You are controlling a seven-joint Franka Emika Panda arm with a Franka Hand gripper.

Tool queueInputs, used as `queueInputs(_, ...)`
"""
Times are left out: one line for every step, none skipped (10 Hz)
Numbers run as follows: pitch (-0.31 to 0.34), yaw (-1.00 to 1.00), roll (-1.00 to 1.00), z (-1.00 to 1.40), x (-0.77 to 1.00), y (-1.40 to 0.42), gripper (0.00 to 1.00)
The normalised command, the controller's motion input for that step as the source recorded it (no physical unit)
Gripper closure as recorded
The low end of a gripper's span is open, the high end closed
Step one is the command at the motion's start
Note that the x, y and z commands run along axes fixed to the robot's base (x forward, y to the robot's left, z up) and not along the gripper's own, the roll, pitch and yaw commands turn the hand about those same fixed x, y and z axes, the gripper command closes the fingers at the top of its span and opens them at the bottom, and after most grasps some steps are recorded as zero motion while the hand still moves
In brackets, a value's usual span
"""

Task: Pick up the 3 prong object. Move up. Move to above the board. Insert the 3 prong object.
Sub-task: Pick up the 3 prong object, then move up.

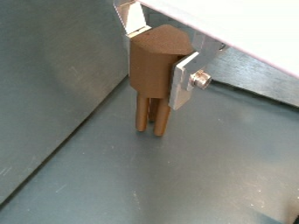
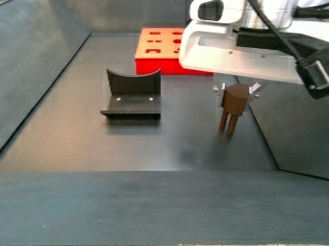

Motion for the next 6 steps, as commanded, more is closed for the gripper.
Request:
queueInputs(0.0,0.0,0.0,0.0,0.0,0.0,1.0)
queueInputs(0.0,0.0,0.0,0.0,0.0,0.0,1.0)
queueInputs(0.0,0.0,0.0,0.0,0.0,0.0,1.0)
queueInputs(0.0,0.0,0.0,0.0,0.0,0.0,1.0)
queueInputs(0.0,0.0,0.0,0.0,0.0,0.0,1.0)
queueInputs(0.0,0.0,0.0,0.83,0.0,0.0,1.0)
